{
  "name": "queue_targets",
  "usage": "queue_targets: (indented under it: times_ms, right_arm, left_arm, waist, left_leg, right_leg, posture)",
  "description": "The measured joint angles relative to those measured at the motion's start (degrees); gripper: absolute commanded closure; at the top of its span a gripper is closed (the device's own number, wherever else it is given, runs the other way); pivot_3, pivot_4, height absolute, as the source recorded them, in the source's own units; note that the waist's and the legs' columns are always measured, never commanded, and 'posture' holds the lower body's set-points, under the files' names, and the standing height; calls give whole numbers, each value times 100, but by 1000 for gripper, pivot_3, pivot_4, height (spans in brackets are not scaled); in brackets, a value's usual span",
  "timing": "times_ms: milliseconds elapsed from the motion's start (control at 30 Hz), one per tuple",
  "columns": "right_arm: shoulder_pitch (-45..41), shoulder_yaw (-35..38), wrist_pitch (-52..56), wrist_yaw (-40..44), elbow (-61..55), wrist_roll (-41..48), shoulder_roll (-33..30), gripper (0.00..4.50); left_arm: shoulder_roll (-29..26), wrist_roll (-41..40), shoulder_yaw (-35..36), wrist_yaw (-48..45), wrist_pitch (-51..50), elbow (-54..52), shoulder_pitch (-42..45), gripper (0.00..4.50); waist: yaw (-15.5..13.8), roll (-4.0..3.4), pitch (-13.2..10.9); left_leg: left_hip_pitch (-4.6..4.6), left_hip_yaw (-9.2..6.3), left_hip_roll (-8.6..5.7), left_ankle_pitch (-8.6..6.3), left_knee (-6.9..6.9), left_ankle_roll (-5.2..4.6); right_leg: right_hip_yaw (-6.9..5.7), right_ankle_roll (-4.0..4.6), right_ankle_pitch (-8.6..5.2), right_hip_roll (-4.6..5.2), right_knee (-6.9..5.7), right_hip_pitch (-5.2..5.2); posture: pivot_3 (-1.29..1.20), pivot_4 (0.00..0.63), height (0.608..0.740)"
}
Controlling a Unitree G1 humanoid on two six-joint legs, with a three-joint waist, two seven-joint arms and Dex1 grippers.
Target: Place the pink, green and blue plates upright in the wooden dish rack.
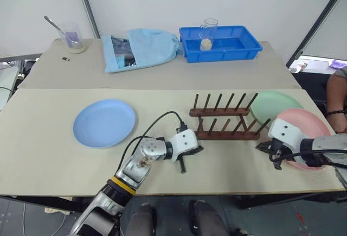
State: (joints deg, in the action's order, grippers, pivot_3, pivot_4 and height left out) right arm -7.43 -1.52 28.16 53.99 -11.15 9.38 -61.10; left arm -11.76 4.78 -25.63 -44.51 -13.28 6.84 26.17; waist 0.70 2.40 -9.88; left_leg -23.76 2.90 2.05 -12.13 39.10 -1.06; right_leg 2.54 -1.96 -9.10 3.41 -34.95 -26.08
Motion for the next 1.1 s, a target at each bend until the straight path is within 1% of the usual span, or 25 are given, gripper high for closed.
queue_targets:
  times_ms: [133,233,333,567,800,933,1000,1067,1100]
  right_arm:
    - [-484,-467,-400,-85,639,-435,396,4481]
    - [-986,-636,-684,-230,1208,-742,741,4481]
    - [-1263,-707,-909,-304,1549,-918,966,4481]
    - [-1780,-830,-1312,-380,2272,-1219,1275,4481]
    - [-2044,-837,-1552,-417,2682,-1392,1440,4481]
    - [-2029,-822,-1571,-407,2655,-1422,1434,4481]
    - [-1758,-693,-1426,-290,2134,-1279,1357,4481]
    - [-1389,-454,-1132,-174,1471,-1043,1239,4481]
    - [-1180,-283,-946,-131,1096,-896,1158,3862]
  left_arm:
    - [124,166,39,392,98,236,110,4500]
    - [176,216,83,627,105,364,184,4500]
    - [197,265,133,822,138,498,260,4500]
    - [288,429,236,1203,392,1044,602,4500]
    - [349,438,299,1264,631,1454,827,4500]
    - [330,423,308,1217,711,1496,828,4500]
    - [170,283,318,895,707,1161,643,4500]
    - [-130,5,360,468,681,592,341,4500]
    - [-348,-168,440,221,658,269,167,4087]
  waist:
    - [28,-2,1]
    - [35,-1,0]
    - [21,-1,1]
    - [12,-2,1]
    - [15,-2,1]
    - [15,-2,1]
    - [17,-3,2]
    - [23,-4,2]
    - [26,-6,2]
  left_leg:
    - [3,2,-1,1,0,-1]
    - [4,3,-1,6,0,-11]
    - [4,2,-1,10,0,-16]
    - [0,3,-4,11,0,-18]
    - [-2,4,-5,11,-1,-18]
    - [-2,4,-4,11,-1,-18]
    - [-3,3,-3,11,-8,-18]
    - [-6,3,0,11,-19,-18]
    - [-3,2,2,10,-24,-18]
  right_leg:
    - [7,0,0,-2,-2,0]
    - [9,-2,2,-3,-4,0]
    - [7,-2,4,-3,-7,0]
    - [8,-2,7,-1,-5,0]
    - [9,-4,8,-1,-4,0]
    - [9,-4,8,-1,-5,0]
    - [9,-3,7,-2,-6,-4]
    - [9,-7,9,-3,-6,-14]
    - [8,-18,14,-4,-8,-13]
  posture:
    - [0,150,720]
    - [0,150,720]
    - [0,150,720]
    - [0,150,720]
    - [0,150,720]
    - [0,150,720]
    - [0,150,720]
    - [0,150,720]
    - [0,150,720]
